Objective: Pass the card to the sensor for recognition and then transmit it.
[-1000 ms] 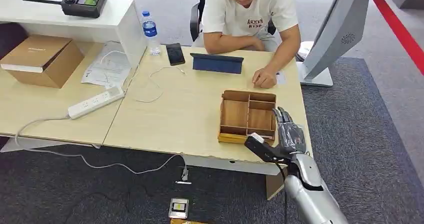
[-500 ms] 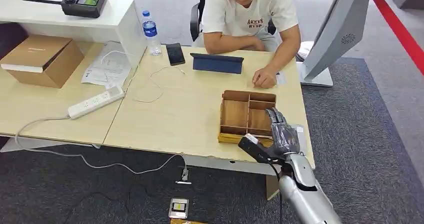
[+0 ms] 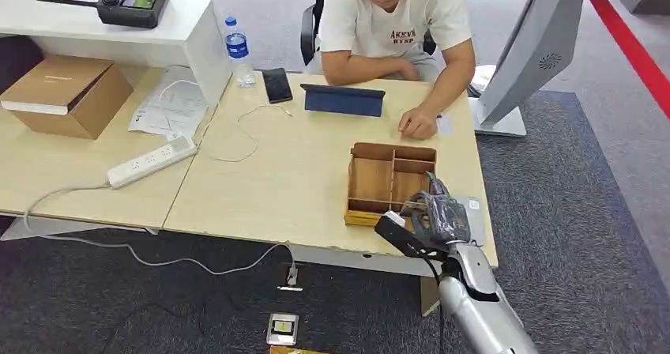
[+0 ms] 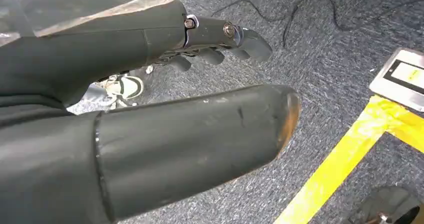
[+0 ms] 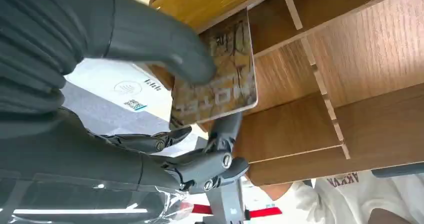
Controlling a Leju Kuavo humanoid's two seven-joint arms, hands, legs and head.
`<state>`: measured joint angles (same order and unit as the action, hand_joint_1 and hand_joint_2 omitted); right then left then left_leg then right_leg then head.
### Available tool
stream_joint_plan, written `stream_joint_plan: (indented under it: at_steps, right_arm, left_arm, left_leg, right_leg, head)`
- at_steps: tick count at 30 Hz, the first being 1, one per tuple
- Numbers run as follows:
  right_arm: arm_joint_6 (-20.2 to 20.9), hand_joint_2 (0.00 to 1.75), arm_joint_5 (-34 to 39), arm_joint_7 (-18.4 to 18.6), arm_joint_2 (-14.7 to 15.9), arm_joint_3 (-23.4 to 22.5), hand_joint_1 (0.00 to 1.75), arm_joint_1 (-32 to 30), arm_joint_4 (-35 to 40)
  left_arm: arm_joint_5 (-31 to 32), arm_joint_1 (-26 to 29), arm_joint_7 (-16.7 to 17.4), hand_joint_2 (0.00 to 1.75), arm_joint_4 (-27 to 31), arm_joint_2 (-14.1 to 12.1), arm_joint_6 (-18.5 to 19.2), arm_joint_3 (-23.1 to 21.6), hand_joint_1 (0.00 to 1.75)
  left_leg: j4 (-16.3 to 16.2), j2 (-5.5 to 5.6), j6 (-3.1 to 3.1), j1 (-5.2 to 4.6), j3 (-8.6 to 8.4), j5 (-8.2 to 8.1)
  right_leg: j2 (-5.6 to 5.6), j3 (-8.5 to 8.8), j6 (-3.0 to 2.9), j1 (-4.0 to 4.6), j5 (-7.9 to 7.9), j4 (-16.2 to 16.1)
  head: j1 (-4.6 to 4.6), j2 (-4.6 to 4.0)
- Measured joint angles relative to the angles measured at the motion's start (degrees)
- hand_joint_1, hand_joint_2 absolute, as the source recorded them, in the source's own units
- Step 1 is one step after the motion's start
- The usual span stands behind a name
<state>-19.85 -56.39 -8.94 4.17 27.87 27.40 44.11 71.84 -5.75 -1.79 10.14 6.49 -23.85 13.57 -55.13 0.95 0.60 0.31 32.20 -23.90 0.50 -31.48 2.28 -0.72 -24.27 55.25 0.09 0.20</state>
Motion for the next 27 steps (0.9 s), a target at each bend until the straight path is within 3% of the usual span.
stream_joint_plan:
  at_steps: [27]
  right_arm:
    - [-0.57,1.75,0.79,-0.59,-0.15,-0.02,1.75,0.03,0.00]
  left_arm:
    - [0.20,0.00,-0.20,0.00,0.00,0.07,-0.33,-0.02,0.00]
  left_leg:
    - [0.00,0.00,0.00,0.00,0.00,0.00]
  right_leg:
    - [0.00,0.00,0.00,0.00,0.00,0.00]
  head:
    - [0.00,-0.02]
